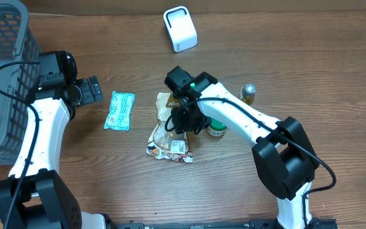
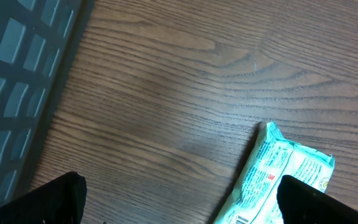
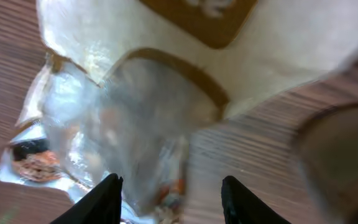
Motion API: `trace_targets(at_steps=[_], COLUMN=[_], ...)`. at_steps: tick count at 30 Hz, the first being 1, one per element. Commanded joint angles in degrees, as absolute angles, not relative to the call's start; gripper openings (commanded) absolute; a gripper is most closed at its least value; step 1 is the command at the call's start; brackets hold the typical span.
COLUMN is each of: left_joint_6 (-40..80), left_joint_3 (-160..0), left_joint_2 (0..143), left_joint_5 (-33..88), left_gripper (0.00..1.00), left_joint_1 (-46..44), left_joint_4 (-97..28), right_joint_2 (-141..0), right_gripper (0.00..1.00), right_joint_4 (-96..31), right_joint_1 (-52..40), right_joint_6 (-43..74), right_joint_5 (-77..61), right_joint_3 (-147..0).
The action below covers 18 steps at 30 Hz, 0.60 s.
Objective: Scan the item barcode
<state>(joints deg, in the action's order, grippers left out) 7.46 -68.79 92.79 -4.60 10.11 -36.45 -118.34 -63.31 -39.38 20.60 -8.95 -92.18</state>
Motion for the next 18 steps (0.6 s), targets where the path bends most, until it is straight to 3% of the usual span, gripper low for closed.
trace_targets(at_steps=[1,18], left_joint_6=[6.81,6.81], left_joint_3=[-70.08,-70.08], left_joint_2=[91.94,91.94], left_joint_5=[-4.86,-4.86], left_gripper=[1.00,1.00], left_joint_1=[9.74,9.74], left_joint_4=[-36.40,-36.40], right_joint_2=[-117.82,-117.82], right_gripper=[0.49,0.49], right_joint_4=[-60.77,-52.01], right_joint_1=[-39.53,-40.10], right_joint_6=[21.45,24.27], right_joint_5=[-16.03,-18.65], right_joint_3=[-90.11,-90.04])
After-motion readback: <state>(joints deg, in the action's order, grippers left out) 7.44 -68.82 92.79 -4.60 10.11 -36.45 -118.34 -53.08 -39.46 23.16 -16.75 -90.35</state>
